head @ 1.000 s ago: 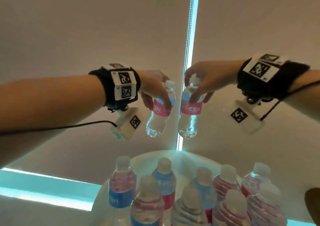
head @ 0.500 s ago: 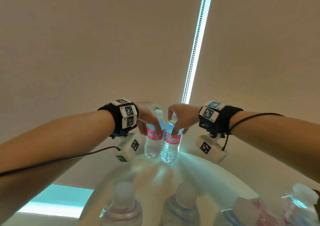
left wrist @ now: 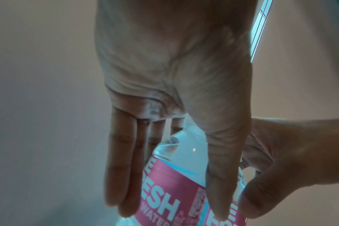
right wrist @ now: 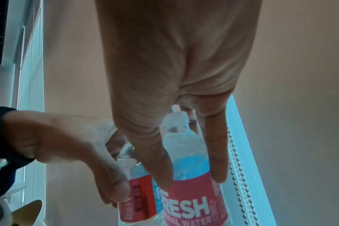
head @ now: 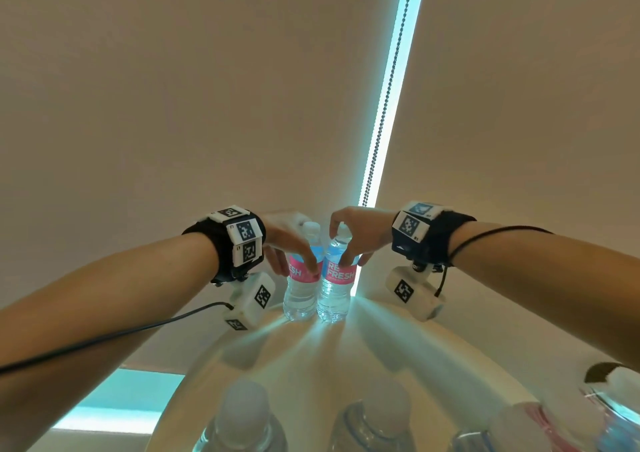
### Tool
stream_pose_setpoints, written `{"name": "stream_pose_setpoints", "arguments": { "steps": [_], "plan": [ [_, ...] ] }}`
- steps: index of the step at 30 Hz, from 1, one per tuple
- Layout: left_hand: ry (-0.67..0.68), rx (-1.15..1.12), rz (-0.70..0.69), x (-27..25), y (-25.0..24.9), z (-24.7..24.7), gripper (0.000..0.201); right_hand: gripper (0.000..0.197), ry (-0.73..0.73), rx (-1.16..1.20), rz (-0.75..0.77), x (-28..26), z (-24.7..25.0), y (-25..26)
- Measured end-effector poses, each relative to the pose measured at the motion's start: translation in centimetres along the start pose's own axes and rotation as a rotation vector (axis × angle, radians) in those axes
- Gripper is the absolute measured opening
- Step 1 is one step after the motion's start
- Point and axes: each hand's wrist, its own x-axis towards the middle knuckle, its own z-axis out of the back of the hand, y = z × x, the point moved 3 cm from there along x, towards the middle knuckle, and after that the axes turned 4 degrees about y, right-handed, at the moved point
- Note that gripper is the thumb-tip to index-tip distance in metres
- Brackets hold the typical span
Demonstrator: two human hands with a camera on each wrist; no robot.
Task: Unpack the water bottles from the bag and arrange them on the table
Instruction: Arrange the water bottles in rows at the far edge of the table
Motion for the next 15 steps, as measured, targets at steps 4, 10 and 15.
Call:
{"name": "stream_pose_setpoints", "arguments": {
  "steps": [4, 10, 15],
  "plan": [
    [0.028, 0.019, 0.007, 0.4, 0.2, -0.5, 0.050, 0.050, 0.001, -0.002, 0.000, 0.3, -0.1, -0.4],
    [0.008, 0.021, -0.002, -0.1, 0.2, -0.1, 0.065, 0.081, -0.043, -0.047, 0.042, -1.1, 1.1, -0.4],
    [-0.195, 0.020, -0.038, -3.3, -1.0, 3.3, 0.096, 0.061, -0.136, -0.134, 0.043, -6.0, 4.7, -1.1]
  ]
}}
